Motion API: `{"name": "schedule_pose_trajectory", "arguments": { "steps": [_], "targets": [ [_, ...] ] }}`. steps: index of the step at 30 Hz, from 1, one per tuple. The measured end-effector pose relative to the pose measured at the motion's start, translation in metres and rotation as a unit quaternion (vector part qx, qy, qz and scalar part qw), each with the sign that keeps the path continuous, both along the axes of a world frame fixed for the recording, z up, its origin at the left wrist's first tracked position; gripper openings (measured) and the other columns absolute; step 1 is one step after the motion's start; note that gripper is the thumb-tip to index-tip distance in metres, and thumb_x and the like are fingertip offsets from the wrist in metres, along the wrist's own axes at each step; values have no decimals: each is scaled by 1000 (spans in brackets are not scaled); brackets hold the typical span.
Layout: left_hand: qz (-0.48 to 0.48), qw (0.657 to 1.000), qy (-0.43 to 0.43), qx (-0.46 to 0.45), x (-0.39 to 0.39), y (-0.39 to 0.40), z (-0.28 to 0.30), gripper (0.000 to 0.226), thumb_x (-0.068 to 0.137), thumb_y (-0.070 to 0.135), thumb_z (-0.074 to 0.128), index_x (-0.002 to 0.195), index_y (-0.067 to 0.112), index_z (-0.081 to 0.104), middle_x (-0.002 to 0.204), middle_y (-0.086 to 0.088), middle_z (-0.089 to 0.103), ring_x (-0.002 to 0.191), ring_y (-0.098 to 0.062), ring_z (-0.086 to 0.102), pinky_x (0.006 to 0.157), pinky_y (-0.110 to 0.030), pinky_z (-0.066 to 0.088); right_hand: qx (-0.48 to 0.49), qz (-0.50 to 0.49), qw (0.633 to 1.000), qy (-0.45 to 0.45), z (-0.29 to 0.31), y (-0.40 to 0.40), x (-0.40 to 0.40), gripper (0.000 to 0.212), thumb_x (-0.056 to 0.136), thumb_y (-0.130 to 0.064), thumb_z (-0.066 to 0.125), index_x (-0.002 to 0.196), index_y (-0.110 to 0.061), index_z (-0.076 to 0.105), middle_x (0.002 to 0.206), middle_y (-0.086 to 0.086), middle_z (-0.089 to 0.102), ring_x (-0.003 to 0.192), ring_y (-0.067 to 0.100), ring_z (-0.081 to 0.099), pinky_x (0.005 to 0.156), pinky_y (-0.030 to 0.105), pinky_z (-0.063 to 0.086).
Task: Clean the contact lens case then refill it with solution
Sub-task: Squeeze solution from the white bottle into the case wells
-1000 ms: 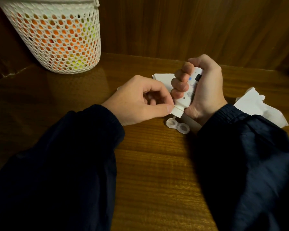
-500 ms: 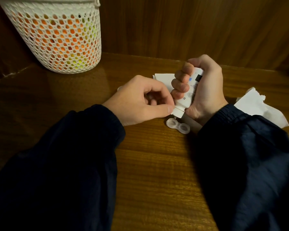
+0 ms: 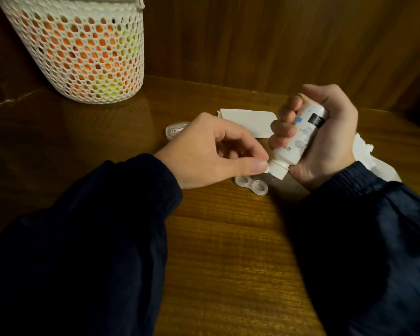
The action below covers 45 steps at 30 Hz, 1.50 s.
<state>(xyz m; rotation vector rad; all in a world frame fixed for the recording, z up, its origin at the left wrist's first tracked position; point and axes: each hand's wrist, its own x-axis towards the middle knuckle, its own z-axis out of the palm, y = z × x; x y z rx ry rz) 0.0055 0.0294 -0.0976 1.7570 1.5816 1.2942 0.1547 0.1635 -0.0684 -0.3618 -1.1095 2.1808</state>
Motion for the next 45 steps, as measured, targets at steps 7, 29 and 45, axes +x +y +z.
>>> {"name": "schedule_pose_trajectory", "arguments": {
  "steps": [7,29,45],
  "targets": [
    [14,999,33,-4,-3,1,0,9,89,23,84,98,21,84,92,8,81,81,-29,69,70,-48,58,-6,-13,1000,11,-7,-2,-3,36,96,-33,48,63,-18,46,58,-4,40,40,10,38,41,19,35],
    [10,999,40,-2,-4,1,1,8,89,20,85,96,17,85,89,5,81,74,-21,69,64,-18,53,-15,27,999,19,-16,2,-12,31,92,-30,50,63,-19,45,58,-5,36,41,9,33,41,19,34],
    [13,999,38,-5,-5,2,1,10,88,23,85,97,19,85,88,7,81,71,-9,65,64,-19,52,-6,23,1000,12,-13,3,-11,31,94,-27,46,64,-19,43,56,-6,36,41,9,32,44,18,31]
  ]
}}
